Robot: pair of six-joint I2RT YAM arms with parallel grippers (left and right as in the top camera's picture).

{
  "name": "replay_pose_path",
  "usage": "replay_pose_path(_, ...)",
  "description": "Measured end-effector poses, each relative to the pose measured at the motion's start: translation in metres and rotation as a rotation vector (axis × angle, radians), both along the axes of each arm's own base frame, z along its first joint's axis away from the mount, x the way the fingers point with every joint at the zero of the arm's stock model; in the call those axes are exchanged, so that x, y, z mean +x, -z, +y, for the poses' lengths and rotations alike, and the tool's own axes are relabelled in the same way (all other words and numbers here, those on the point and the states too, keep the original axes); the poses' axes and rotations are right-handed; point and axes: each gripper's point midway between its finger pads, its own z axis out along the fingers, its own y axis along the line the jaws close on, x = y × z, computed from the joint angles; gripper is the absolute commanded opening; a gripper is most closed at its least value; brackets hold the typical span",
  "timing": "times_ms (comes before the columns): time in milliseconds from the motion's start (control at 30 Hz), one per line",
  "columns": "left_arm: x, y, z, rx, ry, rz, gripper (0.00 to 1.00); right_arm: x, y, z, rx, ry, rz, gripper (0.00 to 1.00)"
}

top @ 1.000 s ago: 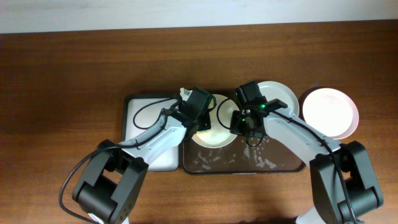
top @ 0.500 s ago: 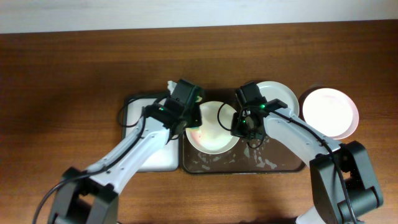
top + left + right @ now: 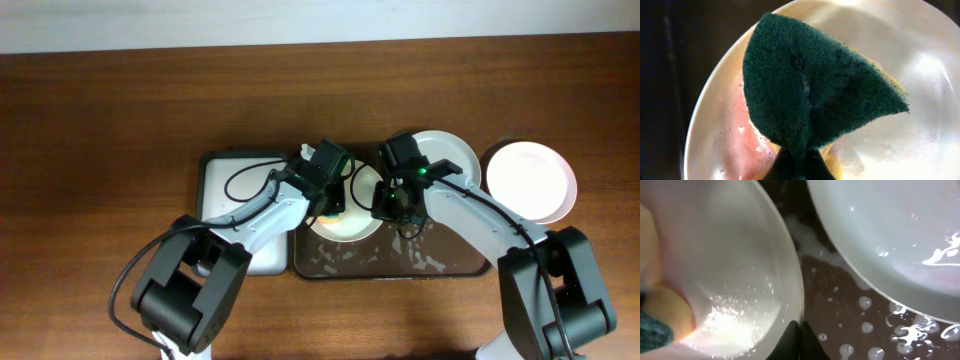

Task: Clean dirty plates on tray and stack at the side
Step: 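Continue wiping the plate with the sponge while right gripper holds rim, then move the left gripper with sponge back over the white basin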

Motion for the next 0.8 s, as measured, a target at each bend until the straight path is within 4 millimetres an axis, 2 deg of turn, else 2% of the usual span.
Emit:
replay_pose_path(333,-0.007,0.005,-0.005,-0.049,0.051,0.068,0.0,0.0,0.0,0.0,0.002,-0.003,0.001,0.04)
replay_pose_path(367,-0.007,0.005,-0.005,-0.05,0.066,0.071,0.0,0.0,0.0,0.0,0.002,-0.003,0.001,0.09)
replay_pose_path(567,-0.012,0.005,-0.011,-0.07,0.166,0.088,0.0,0.0,0.0,0.0,0.0,-0.006,0.0,0.19)
replay_pose_path(800,-0.029,0.005,-0.023,-0.143,0.272,0.154,0.0,0.002,0.001,-0.006,-0.034,0.006,-0.009,0.2)
